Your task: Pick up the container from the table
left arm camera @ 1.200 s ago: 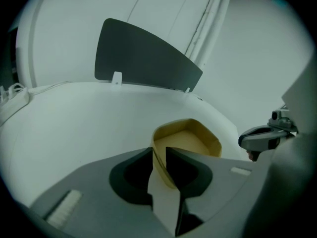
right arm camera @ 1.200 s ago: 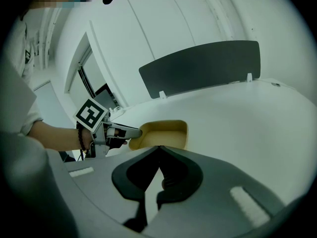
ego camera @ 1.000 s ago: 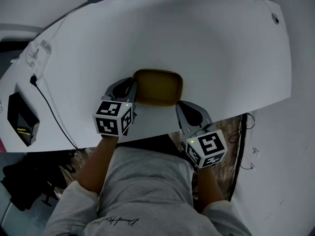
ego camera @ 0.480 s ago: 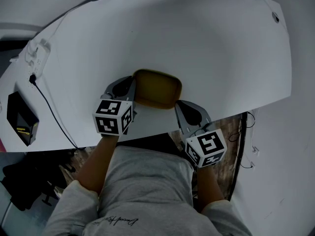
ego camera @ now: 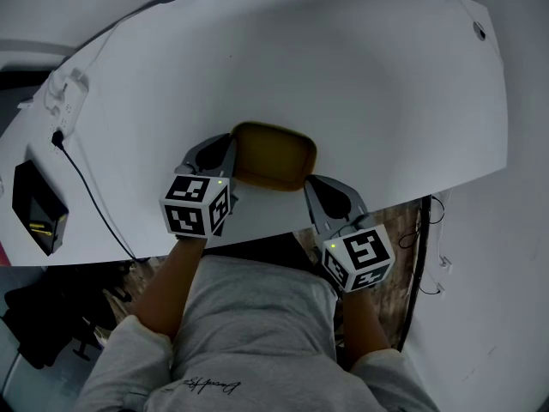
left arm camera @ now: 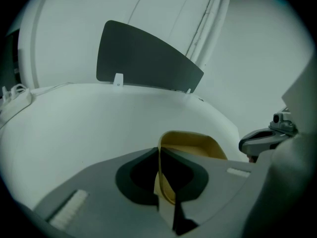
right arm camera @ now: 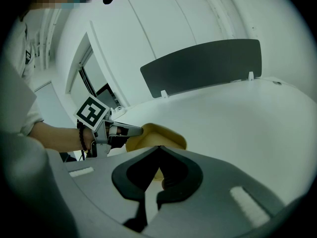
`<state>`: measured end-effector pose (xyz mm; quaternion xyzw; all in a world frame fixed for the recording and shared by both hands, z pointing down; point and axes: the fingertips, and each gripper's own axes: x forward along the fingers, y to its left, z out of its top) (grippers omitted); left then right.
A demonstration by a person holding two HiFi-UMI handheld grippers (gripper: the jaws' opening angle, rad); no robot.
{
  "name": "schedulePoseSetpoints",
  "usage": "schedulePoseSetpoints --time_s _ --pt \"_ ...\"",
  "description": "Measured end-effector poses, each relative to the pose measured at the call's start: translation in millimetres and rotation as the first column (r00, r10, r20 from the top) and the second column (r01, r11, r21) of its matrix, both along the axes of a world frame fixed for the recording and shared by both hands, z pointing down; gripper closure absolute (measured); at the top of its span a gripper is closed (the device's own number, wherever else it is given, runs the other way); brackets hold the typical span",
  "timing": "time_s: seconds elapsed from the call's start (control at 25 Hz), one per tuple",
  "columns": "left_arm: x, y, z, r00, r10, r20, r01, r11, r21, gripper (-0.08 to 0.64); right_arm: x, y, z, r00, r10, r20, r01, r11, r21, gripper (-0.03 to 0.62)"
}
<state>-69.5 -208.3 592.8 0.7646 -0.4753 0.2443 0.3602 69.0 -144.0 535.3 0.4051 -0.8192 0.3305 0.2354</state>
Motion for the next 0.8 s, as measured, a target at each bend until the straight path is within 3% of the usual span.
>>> schedulePoseSetpoints --time_s 0.8 --pt "-0.6 -3.0 -14.7 1.000 -0.016 -0.020 0.016 1.000 0.025 0.545 4.9 -3.5 -10.2 1.000 0.006 -0.001 -0.006 1.000 0.023 0.577"
